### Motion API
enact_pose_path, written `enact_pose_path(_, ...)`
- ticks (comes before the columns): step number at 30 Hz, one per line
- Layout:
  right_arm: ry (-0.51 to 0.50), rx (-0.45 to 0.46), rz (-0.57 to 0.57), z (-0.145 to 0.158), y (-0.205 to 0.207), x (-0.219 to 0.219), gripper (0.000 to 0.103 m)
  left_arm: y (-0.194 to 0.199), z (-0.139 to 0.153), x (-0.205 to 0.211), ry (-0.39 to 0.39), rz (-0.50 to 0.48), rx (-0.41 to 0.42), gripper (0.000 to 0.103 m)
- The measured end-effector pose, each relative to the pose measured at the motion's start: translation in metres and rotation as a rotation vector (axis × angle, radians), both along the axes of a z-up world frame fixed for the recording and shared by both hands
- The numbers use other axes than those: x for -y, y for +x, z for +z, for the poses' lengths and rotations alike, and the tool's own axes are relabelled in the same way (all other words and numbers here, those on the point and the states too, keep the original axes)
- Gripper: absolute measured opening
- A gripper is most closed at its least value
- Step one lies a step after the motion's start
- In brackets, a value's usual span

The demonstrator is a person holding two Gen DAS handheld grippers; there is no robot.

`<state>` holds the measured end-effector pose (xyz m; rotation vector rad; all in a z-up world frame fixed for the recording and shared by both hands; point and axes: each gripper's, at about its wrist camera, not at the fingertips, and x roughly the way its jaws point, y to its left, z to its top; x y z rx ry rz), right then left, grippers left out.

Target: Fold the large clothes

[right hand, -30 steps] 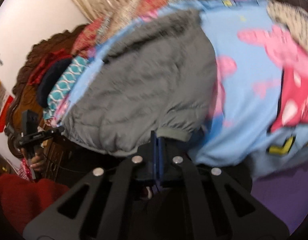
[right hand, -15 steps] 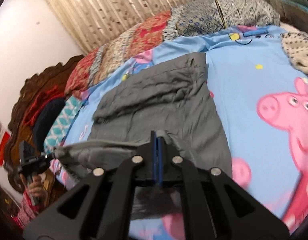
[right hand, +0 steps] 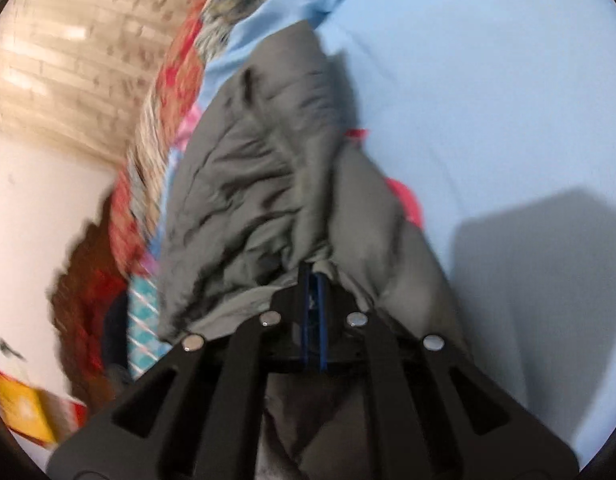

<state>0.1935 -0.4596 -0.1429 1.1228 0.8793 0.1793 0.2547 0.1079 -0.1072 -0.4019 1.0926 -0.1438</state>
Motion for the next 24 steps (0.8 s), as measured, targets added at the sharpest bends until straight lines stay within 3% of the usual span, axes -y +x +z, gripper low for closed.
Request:
enact_pose_path(2, 0.042, 0.003, -0.011, -0.002, -0.007, 0.007, 0.003, -0.002, 0.002, 0.005, 0.039, -0.011, 0.019, 0.029)
enact_pose_path(5, 0.005, 0.055, -0.014, 0.022, -0.022, 0.01, 0.013, -0.014, 0.024, 0.003, 0.052, -0.024, 0.055, 0.029)
enact_pose_path(7, -0.093, 0.108, -0.042, 0.05, -0.039, 0.014, 0.045, -0.027, 0.042, -0.007, 0.023, -0.009, 0.099, 0.029)
enact_pose_path(9, -0.207, 0.166, -0.054, 0.079, -0.053, 0.012, 0.055, -0.041, 0.062, -0.022, -0.052, 0.014, 0.154, 0.029)
enact_pose_path(11, -0.284, 0.206, -0.025, 0.099, -0.06, 0.001, 0.055, -0.049, 0.076, -0.031, -0.106, 0.04, 0.176, 0.029)
enact_pose_path(13, -0.432, 0.26, 0.094, 0.123, -0.066, -0.031, 0.055, -0.059, 0.088, -0.033, -0.135, 0.057, 0.204, 0.029)
enact_pose_path(17, -0.541, 0.285, 0.333, 0.119, -0.062, -0.097, 0.051, -0.064, 0.101, 0.01, -0.023, -0.045, 0.26, 0.029)
enact_pose_path(20, -0.602, 0.154, 0.37, 0.082, -0.042, -0.117, 0.047, -0.044, 0.092, 0.031, 0.059, -0.103, 0.216, 0.029)
enact_pose_path(24, -0.6, 0.02, 0.263, 0.046, -0.025, -0.087, 0.038, -0.007, 0.069, 0.012, 0.103, -0.028, 0.107, 0.029)
